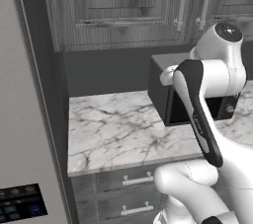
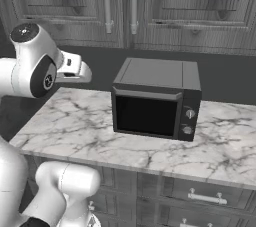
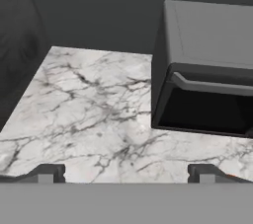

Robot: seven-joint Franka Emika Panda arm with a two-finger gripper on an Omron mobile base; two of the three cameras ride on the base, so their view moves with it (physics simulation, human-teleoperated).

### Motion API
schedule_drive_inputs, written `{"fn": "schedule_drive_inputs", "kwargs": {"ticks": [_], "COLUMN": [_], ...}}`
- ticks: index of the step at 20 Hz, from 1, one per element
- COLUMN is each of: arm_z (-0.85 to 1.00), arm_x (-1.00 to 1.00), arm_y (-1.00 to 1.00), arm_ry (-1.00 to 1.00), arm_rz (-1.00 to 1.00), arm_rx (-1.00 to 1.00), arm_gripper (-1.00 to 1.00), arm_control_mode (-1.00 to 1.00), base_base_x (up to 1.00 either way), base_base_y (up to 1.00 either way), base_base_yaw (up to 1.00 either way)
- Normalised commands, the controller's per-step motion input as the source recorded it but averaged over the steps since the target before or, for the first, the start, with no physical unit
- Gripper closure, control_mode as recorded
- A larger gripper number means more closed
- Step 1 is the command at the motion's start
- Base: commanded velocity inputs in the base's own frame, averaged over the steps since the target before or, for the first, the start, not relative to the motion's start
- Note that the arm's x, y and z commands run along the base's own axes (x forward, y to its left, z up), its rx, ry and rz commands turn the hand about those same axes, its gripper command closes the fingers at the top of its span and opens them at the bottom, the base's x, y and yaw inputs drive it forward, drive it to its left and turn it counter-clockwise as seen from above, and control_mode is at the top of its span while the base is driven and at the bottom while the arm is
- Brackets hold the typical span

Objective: Move the bowls from the cabinet to the plates on the dining table.

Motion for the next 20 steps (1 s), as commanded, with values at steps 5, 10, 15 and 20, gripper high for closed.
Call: {"fn": "schedule_drive_inputs", "kwargs": {"ticks": [5,10,15,20], "arm_z": [0.55,0.44,0.33,0.26], "arm_x": [-0.07,0.00,0.00,0.02], "arm_y": [0.00,0.00,-0.08,0.00], "arm_ry": [-0.23,-0.17,-0.02,-0.01], "arm_rz": [0.00,0.00,0.01,-0.05], "arm_rx": [0.00,0.00,0.01,0.01], "arm_gripper": [-1.00,-1.00,-1.00,-1.00], "arm_control_mode": [-1.00,-1.00,-1.00,-1.00], "base_base_x": [0.00,0.00,0.00,0.00], "base_base_y": [0.00,0.00,0.00,0.00], "base_base_yaw": [0.00,0.00,0.00,0.00]}}
